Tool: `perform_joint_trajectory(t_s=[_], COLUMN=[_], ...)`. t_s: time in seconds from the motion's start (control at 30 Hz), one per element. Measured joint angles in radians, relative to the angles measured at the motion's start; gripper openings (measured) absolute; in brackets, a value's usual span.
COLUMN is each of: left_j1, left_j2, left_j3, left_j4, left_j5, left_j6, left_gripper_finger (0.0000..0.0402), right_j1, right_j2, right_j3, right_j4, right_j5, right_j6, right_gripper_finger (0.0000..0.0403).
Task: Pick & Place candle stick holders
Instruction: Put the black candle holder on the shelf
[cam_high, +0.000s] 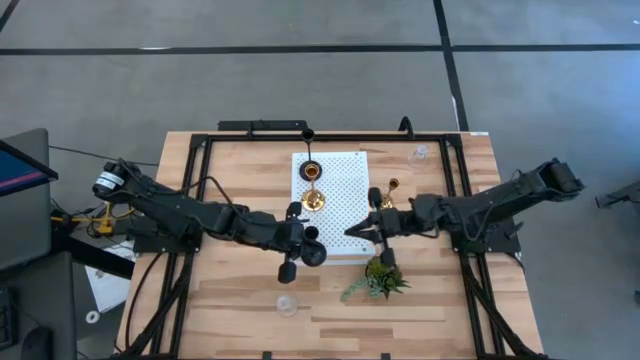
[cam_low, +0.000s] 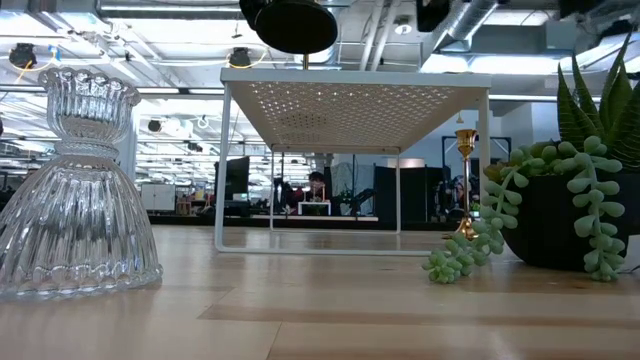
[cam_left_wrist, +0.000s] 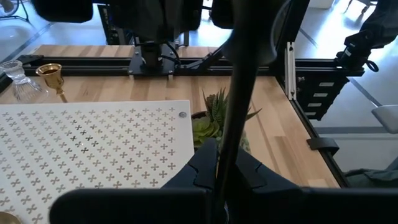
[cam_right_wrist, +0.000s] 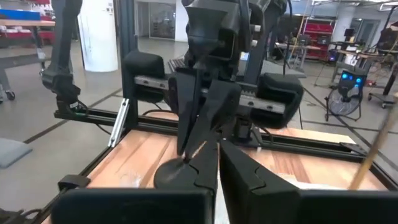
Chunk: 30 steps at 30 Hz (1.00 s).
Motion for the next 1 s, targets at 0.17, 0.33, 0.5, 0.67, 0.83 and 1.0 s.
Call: perform_joint_trajectory(t_s=[0.17,0.33,0.5,0.67,0.83,1.0], left_j1=[0.000,0.000,0.000,0.000,0.000,0.000], left_j2=[0.000,-0.001,-0.001,-0.001,-0.001,-0.001], left_j3=[0.000,0.000,0.000,0.000,0.000,0.000], left_j4=[-0.006,-0.015,-0.015,-0.015,-0.013,-0.013], left_j5=[0.000,0.000,-0.003,-0.022,-0.023,-0.032], left_j6=[0.000,0.000,0.016,0.018,0.018,0.018], left_gripper_finger=[0.0009,0.0010,0.0010,0.0010,0.0010,0.0010], right_j1=[-0.002,-0.002,-0.002,-0.002,-0.002,0.000], right_j2=[0.105,0.177,0.223,0.268,0.311,0.322], right_j3=[0.094,0.162,0.208,0.257,0.304,0.326], right_j4=[0.000,-0.001,0.000,-0.001,-0.001,-0.001], right_j5=[0.000,0.000,-0.004,-0.007,-0.012,-0.057], right_j6=[0.000,0.000,0.002,0.018,0.019,0.019], right_gripper_finger=[0.0061,0.0119,0.0151,0.0157,0.0147,0.0132])
